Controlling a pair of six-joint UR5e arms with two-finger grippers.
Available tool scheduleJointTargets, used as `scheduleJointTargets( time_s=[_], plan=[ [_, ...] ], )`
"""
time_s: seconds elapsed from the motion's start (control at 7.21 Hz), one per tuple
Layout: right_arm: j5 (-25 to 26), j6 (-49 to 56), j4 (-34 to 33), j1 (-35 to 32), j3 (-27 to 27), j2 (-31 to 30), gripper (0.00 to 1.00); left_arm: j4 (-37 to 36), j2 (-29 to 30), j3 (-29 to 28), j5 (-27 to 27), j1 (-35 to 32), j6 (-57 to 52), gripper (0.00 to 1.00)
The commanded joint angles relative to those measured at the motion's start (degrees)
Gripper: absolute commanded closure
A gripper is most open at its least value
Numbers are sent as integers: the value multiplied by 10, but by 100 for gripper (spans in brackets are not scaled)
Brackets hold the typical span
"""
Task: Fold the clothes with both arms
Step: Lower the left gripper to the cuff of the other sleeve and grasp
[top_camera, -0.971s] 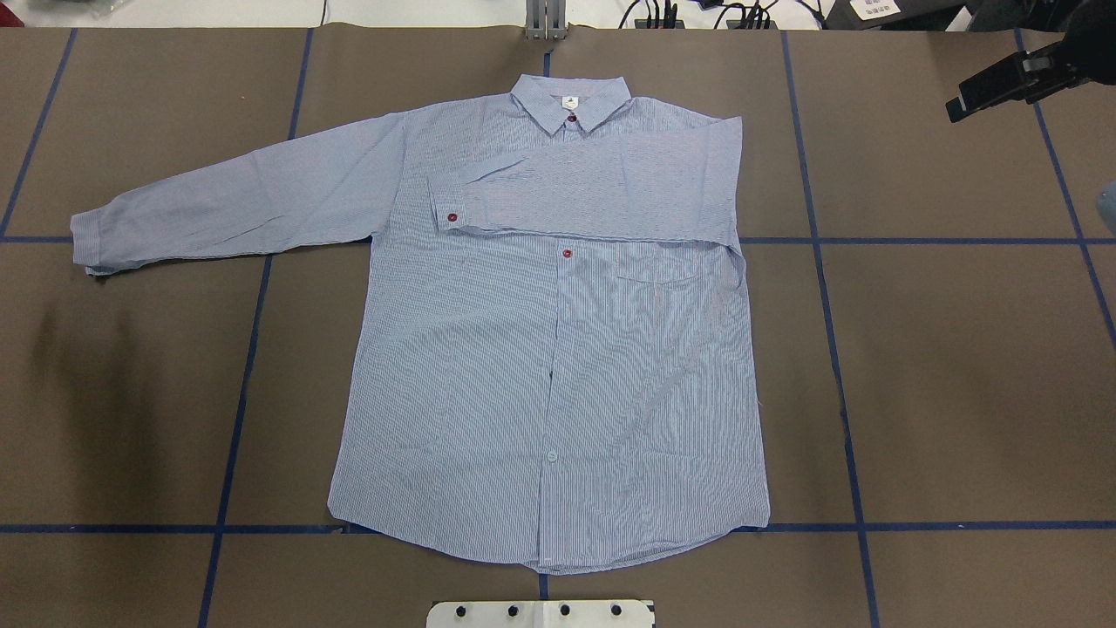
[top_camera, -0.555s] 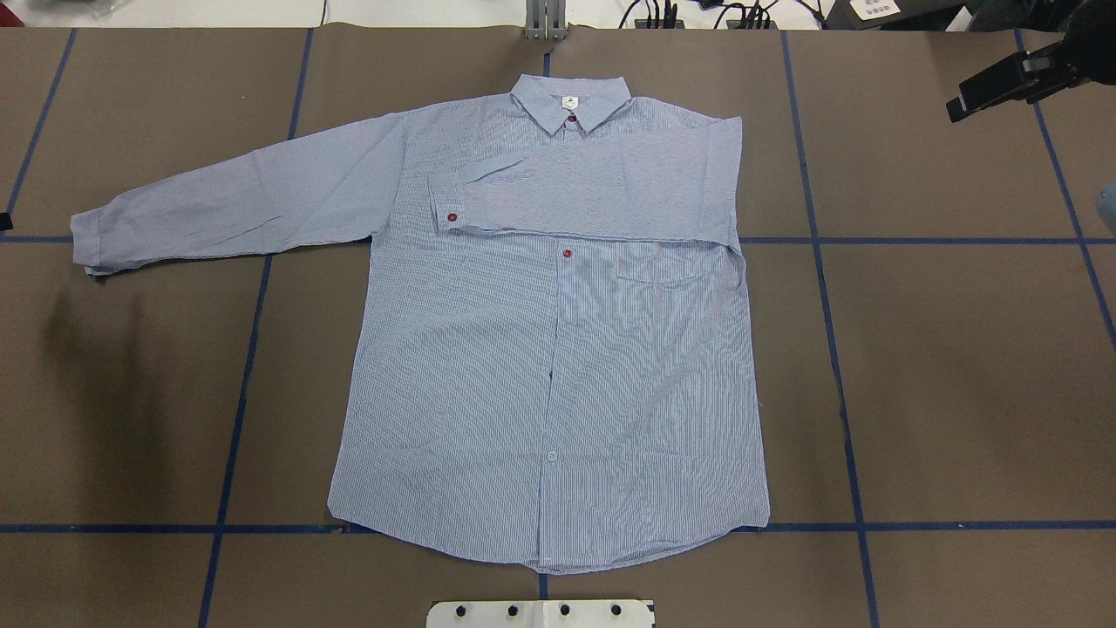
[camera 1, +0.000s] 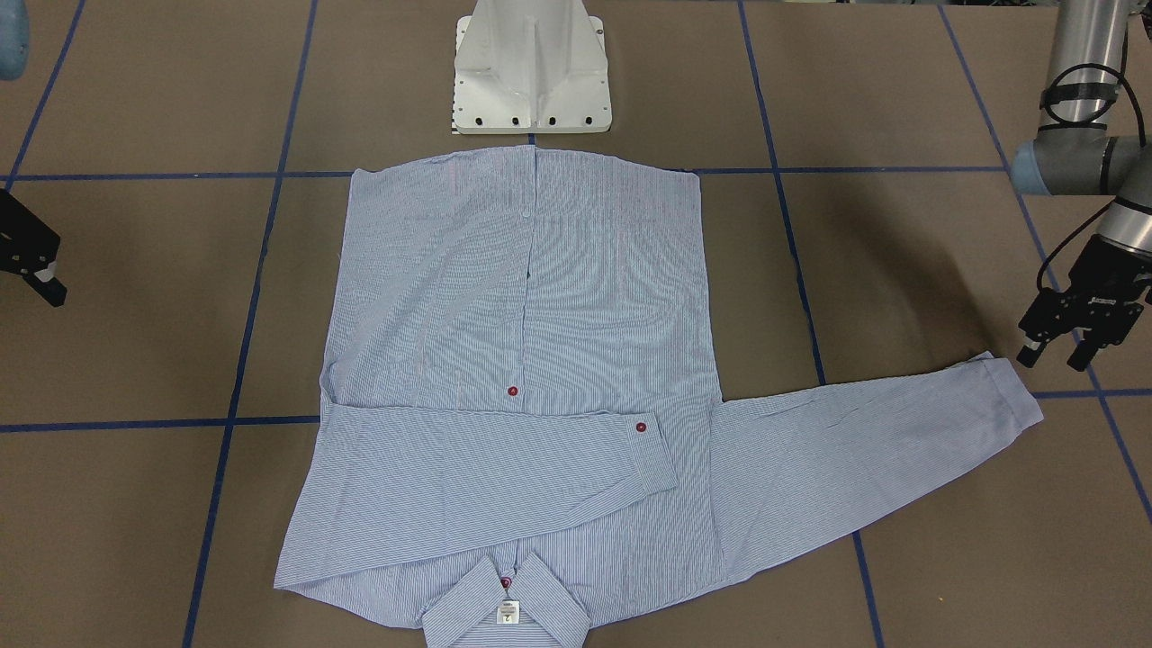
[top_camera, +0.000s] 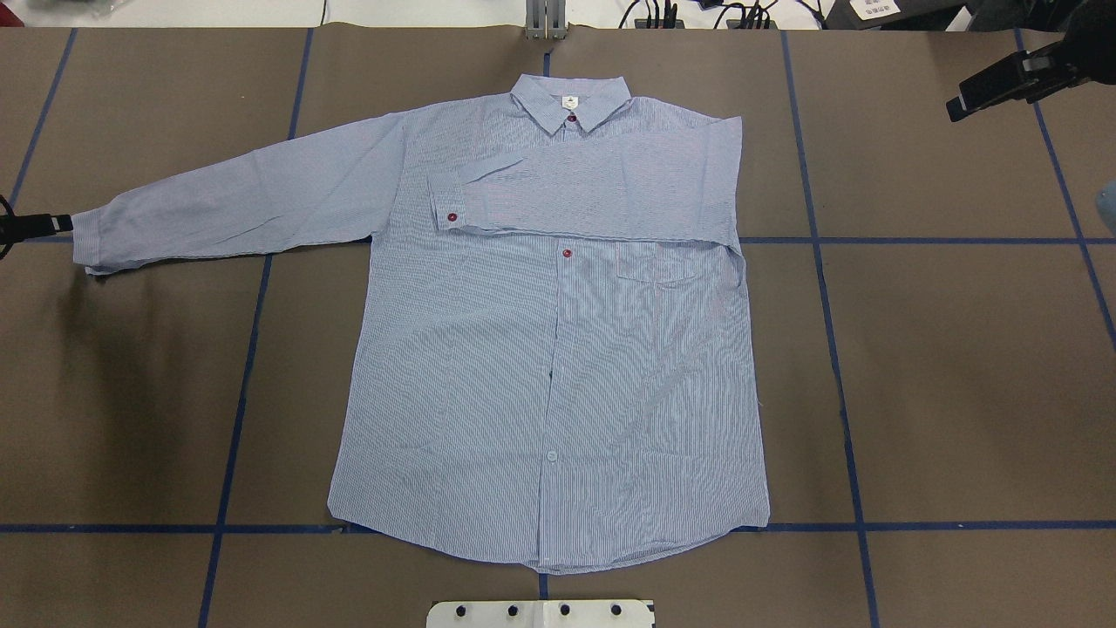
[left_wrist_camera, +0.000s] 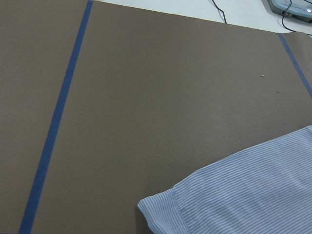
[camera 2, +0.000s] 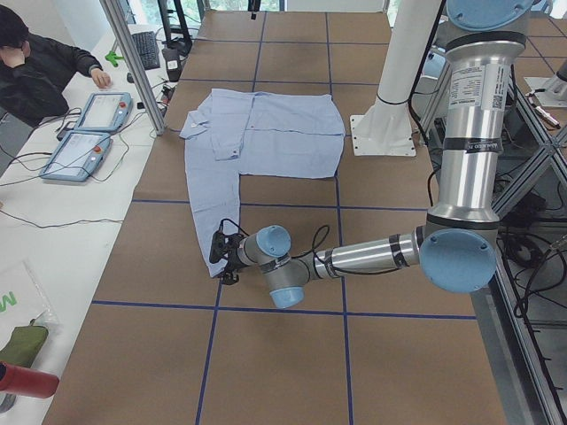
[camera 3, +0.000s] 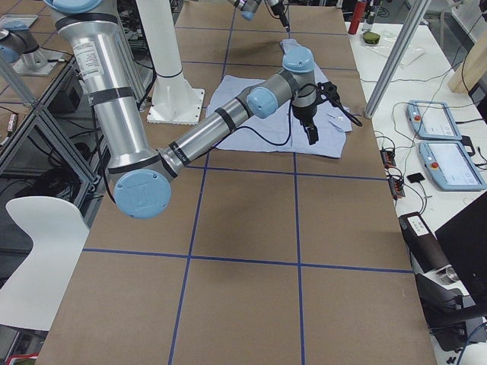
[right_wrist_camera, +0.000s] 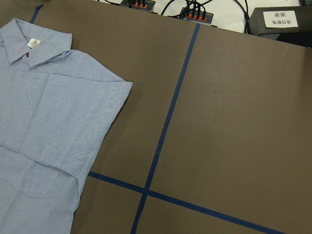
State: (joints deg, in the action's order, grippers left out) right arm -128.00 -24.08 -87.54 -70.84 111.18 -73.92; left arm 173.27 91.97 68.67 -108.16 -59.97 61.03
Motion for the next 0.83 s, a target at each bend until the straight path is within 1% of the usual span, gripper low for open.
scheduleJointTargets(
  time_s=[0.0, 0.28, 0.42, 0.69],
  plan=[
    [0, 0, 0, -1, 0, 0, 0, 8, 11, -2, 30, 45, 42, 7],
    [-1, 0, 0, -1, 0, -1, 0, 8, 10, -12, 30, 46, 41, 14],
    [-1, 0, 0, -1, 0, -1, 0, 9, 10, -20, 30, 46, 40, 14],
    [-1, 0, 0, 0, 1, -1, 0, 10, 8, -19, 30, 47, 40, 14]
  ],
)
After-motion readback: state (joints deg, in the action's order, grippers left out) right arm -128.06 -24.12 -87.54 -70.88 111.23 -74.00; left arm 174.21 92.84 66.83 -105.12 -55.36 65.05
